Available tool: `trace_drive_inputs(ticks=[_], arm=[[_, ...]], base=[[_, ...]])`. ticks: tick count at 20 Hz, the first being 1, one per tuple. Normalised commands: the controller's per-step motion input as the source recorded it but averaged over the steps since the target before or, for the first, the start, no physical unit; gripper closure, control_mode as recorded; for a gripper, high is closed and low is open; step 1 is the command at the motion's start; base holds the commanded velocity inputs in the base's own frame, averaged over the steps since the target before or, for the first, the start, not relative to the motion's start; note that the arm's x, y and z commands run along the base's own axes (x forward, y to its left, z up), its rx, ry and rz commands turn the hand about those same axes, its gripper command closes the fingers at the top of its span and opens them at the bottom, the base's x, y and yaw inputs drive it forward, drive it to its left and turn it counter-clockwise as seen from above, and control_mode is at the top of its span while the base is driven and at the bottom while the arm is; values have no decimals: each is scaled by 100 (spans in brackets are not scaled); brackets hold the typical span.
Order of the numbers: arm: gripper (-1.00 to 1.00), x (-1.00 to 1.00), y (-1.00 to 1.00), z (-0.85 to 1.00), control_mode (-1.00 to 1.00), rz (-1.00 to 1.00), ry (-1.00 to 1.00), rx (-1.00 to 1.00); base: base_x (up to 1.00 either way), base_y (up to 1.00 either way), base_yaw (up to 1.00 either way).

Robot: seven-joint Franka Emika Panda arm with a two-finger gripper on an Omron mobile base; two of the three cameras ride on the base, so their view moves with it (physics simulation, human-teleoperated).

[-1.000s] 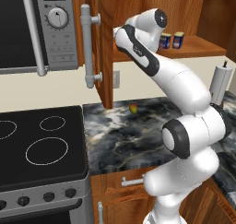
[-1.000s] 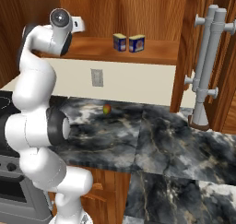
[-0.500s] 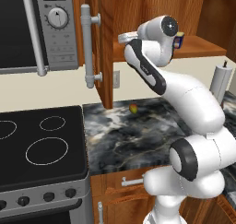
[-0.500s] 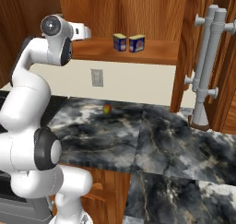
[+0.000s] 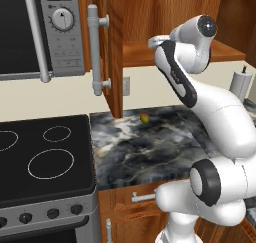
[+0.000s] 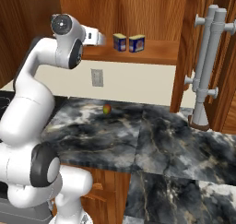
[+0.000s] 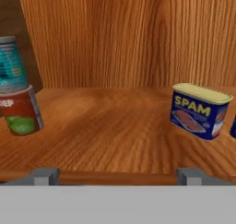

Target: Stack two cans on top of the other two cans in the cabinet.

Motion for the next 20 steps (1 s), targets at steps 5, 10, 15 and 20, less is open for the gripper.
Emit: trace_drive_inputs(ticks=[5,10,15,20], arm=[[-100,-37,-61,0,-100,-3,5,13],[-100,-33,-47,-4,-100,-6,0,6],[-100,-4,-33,-1,-100,-4,0,0],[-100,0,-8,0,-100,0,-1,0]], base=[[0,0,0],[0,0,0],[0,0,0],[0,0,0]])
